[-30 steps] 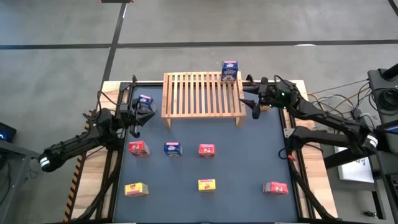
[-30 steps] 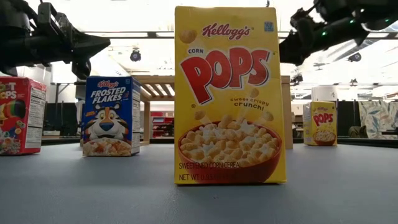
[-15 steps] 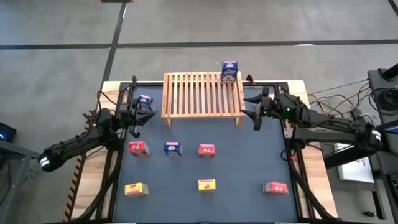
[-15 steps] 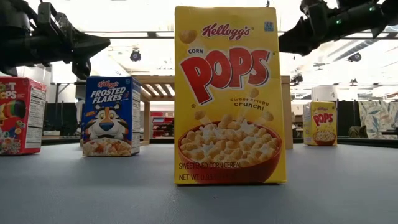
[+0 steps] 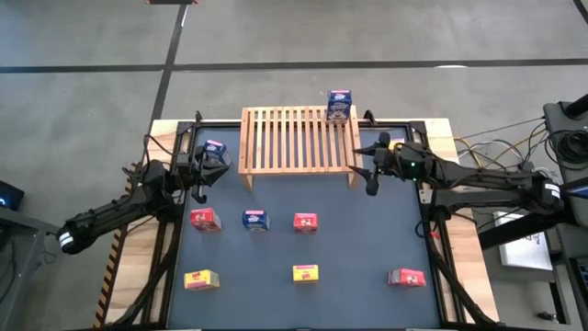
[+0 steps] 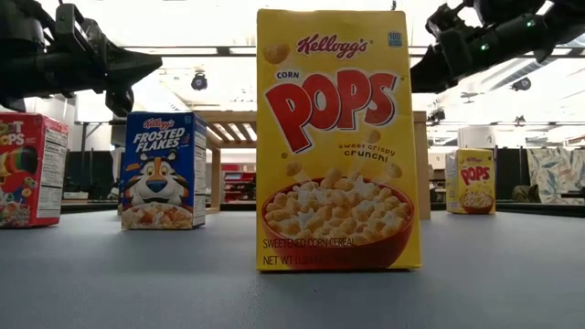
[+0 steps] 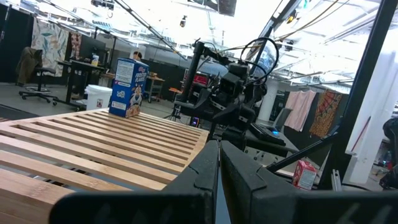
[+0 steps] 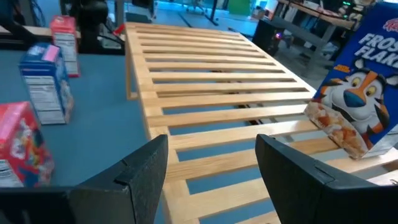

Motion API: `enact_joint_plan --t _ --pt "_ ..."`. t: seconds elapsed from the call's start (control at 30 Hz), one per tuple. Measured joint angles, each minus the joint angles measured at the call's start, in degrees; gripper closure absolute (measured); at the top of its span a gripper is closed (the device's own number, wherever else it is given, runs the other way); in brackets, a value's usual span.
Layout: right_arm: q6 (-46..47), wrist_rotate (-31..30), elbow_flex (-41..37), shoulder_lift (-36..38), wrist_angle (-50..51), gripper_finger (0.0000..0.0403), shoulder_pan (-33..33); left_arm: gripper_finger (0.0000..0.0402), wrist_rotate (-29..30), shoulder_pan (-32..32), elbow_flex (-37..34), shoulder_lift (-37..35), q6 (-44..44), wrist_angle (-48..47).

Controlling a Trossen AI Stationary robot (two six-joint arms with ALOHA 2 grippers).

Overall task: Stack cereal on shelf
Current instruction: Put the top right red cereal box on the shelf

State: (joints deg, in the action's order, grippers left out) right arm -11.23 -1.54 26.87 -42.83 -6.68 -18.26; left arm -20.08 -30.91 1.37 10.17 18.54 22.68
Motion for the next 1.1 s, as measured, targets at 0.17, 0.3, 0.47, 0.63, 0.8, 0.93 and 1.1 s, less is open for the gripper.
enact_joint_plan --t 0.17,0.3,0.47,0.63,0.8,0.93,1.1 --pt "-0.6 0.0 0.0 -2.5 -2.8 0.0170 0.0 0.0402 0.0 0.0 0.0 0.0 0.0 0.0" --pt "-0.7 0.0 0.0 -3.9 -4.7 0.0170 0.0 0.0402 0.0 0.0 0.0 0.0 0.0 0.0" --pt "-1.2 0.0 0.0 -5.0 -5.7 0.0170 0.0 0.0402 0.0 0.0 0.0 0.0 0.0 0.0" --pt "-1.8 -0.1 0.0 -5.4 -5.6 0.0170 0.0 0.0402 0.0 0.0 0.0 0.0 0.0 0.0" --pt "-1.8 -0.1 0.0 -5.0 -7.0 0.0170 0.0 0.0402 0.0 0.0 0.0 0.0 0.0 0.0" --pt "-1.7 0.0 0.0 -4.6 -7.4 0.0170 0.0 0.0402 0.0 0.0 0.0 0.0 0.0 0.5" --pt "-1.8 0.0 0.0 -4.5 -7.3 0.0170 0.0 0.0402 0.6 0.0 0.0 0.0 0.0 2.2"
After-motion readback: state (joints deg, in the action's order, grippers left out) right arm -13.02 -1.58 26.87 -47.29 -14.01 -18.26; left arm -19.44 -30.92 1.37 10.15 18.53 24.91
